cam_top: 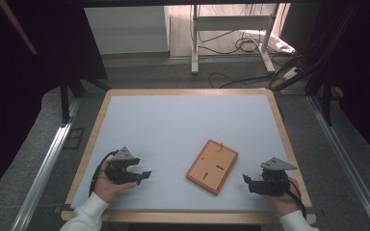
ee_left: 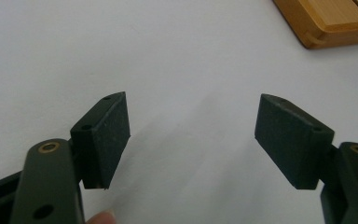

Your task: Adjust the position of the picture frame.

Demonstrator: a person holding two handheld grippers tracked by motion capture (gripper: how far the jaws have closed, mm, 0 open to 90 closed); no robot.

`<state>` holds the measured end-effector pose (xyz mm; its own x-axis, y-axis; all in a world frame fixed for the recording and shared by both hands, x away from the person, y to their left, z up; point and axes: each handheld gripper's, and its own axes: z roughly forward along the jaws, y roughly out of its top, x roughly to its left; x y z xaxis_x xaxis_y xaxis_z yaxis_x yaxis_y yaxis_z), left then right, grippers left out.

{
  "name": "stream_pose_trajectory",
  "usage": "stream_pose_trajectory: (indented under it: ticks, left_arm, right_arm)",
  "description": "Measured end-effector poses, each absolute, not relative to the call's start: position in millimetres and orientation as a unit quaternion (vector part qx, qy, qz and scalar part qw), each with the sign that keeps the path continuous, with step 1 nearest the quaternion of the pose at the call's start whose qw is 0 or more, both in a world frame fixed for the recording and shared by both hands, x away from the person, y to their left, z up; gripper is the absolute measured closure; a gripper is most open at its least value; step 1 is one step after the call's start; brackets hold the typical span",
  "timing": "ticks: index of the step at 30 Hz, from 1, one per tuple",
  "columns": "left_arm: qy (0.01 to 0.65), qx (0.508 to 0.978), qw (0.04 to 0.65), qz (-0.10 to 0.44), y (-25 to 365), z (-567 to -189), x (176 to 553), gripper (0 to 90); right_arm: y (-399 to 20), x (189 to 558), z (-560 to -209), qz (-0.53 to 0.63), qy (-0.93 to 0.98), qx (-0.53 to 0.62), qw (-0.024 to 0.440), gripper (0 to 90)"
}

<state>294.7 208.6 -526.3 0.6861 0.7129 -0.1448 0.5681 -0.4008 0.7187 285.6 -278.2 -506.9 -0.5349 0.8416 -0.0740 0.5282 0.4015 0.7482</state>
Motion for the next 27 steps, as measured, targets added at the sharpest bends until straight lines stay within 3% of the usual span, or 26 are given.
stream_pose_trajectory:
  ticks: [27]
  left_arm:
    - [0.38,0.835,0.388,0.091,209.6,-525.9,296.9,26.5]
  right_arm:
    - [-269.3,293.0,-502.4,0.358,0.802,0.427,0.215,23.3]
